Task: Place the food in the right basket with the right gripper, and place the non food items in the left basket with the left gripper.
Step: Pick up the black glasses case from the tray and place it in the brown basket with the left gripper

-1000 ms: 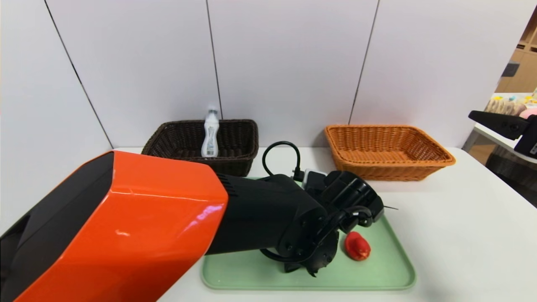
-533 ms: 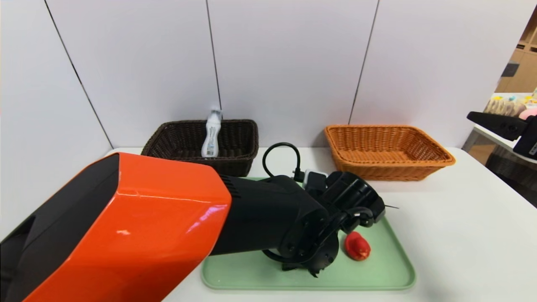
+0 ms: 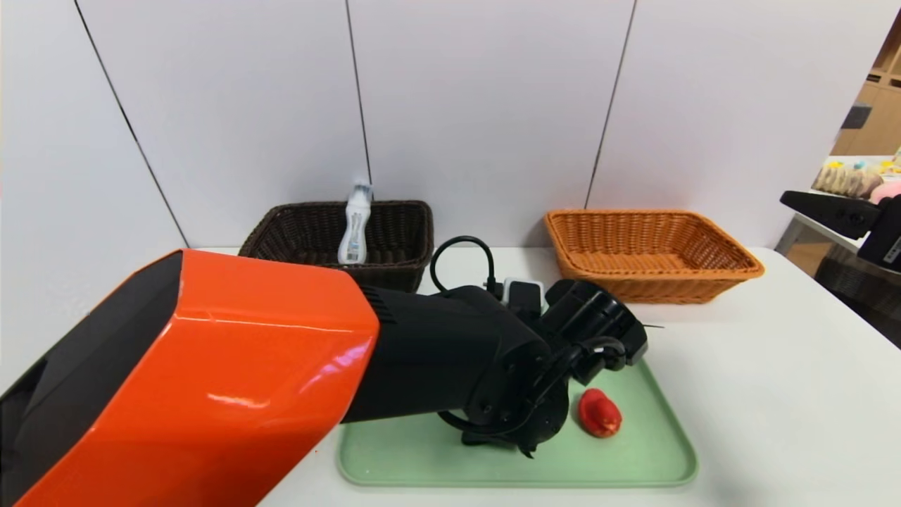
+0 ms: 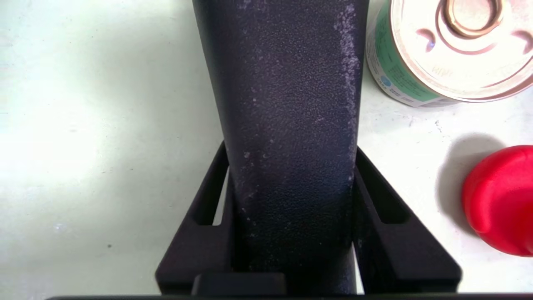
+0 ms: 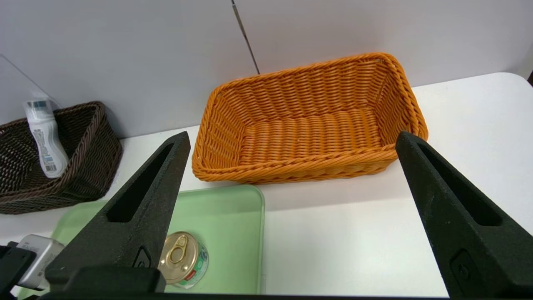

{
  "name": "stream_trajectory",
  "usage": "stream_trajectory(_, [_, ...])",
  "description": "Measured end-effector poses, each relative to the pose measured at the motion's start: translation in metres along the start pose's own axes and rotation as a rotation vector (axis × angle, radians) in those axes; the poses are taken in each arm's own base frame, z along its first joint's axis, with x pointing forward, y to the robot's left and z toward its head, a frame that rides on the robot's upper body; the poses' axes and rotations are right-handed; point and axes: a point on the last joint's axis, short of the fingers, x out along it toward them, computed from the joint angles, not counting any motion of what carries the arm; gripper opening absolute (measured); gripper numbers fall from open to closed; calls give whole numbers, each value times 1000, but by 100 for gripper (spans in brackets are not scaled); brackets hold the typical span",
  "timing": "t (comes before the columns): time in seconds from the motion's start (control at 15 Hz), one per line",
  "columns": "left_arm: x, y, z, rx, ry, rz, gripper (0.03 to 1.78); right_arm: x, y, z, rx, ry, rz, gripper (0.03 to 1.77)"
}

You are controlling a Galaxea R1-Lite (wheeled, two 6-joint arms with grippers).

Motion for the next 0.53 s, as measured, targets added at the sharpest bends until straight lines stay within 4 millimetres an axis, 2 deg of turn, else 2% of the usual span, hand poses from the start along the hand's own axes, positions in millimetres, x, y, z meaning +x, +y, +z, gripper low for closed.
stream_trajectory(0.27, [-20,12,10,-3,-2,11,66,0,0,-2,1,8,10,171])
stream_trajectory(0.53, [-56,29,32,-40,-54,-16,63,-2,-1,-8,3,25,7,171])
